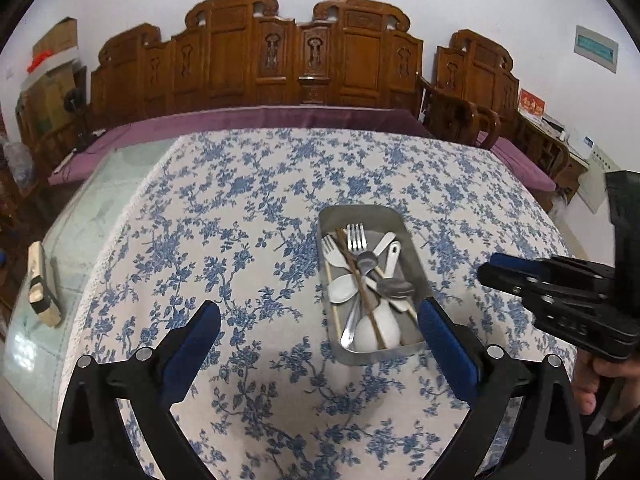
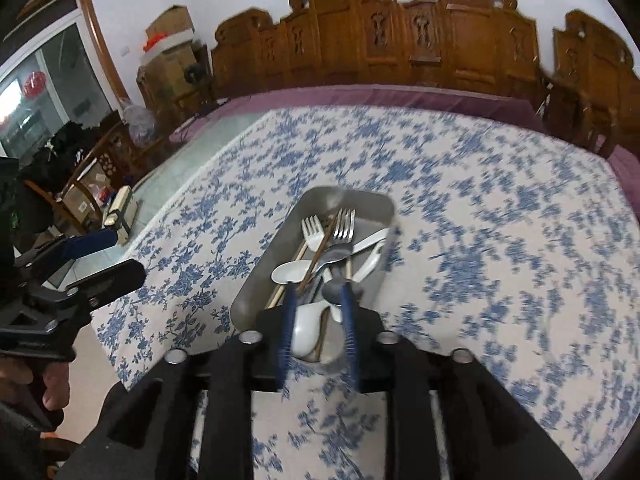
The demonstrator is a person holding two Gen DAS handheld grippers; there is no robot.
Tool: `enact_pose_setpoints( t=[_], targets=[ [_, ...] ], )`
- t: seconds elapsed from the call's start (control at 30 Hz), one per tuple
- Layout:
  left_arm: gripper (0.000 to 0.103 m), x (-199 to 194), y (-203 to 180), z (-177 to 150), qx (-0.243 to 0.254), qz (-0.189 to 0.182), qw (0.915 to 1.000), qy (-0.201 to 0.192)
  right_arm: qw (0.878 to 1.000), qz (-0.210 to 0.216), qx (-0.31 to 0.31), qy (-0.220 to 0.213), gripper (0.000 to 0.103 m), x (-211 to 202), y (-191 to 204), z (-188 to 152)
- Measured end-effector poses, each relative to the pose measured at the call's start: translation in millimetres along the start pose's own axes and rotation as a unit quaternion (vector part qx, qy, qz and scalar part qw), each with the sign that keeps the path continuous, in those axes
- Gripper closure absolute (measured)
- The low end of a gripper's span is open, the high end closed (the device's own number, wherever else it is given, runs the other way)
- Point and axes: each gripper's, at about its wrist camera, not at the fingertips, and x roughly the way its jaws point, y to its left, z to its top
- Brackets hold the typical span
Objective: Organize utensils
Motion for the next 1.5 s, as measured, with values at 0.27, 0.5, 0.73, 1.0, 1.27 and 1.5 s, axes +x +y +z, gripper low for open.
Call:
enact_pose_setpoints(
  t=[0.27, 0.5, 0.73, 1.0, 1.27, 1.5],
  targets=[
    [0.008, -28, -39, -13, -0.002, 0.002, 0.9997, -0.023, 0.996, -0.059, 0.007, -0.059, 0.005, -76, -21, -34],
    [0.008, -56, -78, -29, 0.015, -0.005, 0.9992, -0.037, 0.992, -0.094, 0.024, -0.084, 0.003, -125, -36, -69],
    [0.008, -93, -105, -34, 0.019, -0.002, 0.9977, -0.066, 0.984, -0.117, 0.028, -0.130, 0.003, -178, -34, -84],
    [0.008, -146, -121, -24, 0.024, 0.004, 0.9928, -0.117, 0.971, -0.136, 0.013, -0.198, 0.003, -244, -16, -79],
    [0.008, -183, -127, -23, 0.018, 0.012, 0.9881, -0.152, 0.962, -0.138, 0.007, -0.236, 0.003, -281, -1, -78],
    [0.008, -189, -128, -27, 0.018, 0.020, 0.9867, -0.160, 0.961, -0.137, 0.008, -0.241, 0.003, -288, 2, -80]
  ],
)
